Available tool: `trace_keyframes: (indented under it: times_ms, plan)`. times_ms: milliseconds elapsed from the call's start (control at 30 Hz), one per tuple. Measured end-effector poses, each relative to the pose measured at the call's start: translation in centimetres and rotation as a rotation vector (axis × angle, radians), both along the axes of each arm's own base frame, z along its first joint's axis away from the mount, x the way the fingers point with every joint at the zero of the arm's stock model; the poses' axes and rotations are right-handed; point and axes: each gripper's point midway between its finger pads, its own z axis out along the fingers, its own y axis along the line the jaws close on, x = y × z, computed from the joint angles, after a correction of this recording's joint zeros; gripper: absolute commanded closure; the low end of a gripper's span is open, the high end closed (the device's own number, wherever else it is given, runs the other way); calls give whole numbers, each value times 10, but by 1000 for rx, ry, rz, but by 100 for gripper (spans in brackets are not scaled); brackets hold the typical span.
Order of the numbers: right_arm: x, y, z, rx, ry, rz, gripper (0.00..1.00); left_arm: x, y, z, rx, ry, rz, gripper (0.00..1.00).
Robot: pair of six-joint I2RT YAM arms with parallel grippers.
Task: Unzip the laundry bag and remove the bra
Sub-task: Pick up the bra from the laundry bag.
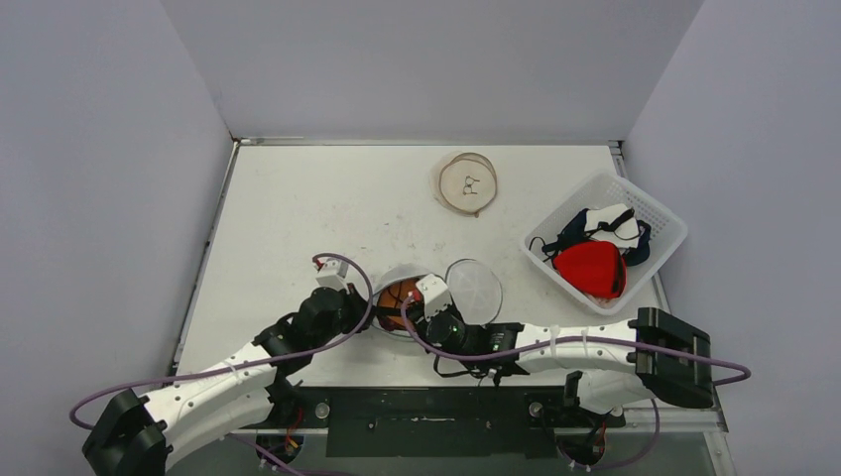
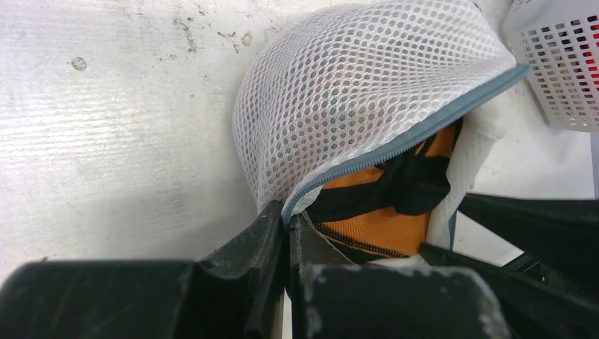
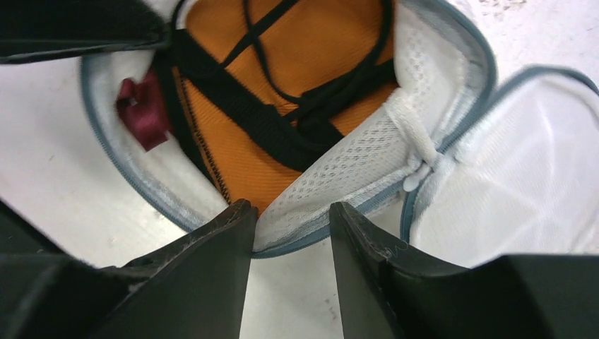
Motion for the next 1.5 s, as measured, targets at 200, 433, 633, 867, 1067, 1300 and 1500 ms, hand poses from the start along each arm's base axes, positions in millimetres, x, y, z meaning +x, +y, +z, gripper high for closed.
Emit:
trace_keyframes:
  times_ms: [200,433,633,867,1067,1300,1500]
  plan:
    - [-24,1,-7,18,9,33,56,4,-10,-10,4,21,-22,100]
    - [-29,-5,-15,22,19,5,52,6,-14,-23,31,43,-39,100]
    - [-28,-8,12,69,-17,-2,45,8,-15,-27,58,40,-52,100]
    - [-12,13,83,122,-137,8,43,9,-15,-26,70,24,-64,100]
    - [5,17,69,31,-159,5,43,20,-18,-15,82,-4,-60,100]
    - [-2,-5,39,-18,-123,20,43,53,-39,12,64,-29,-51,100]
    - [-6,-17,22,-7,-85,4,44,71,-55,24,41,2,-65,61]
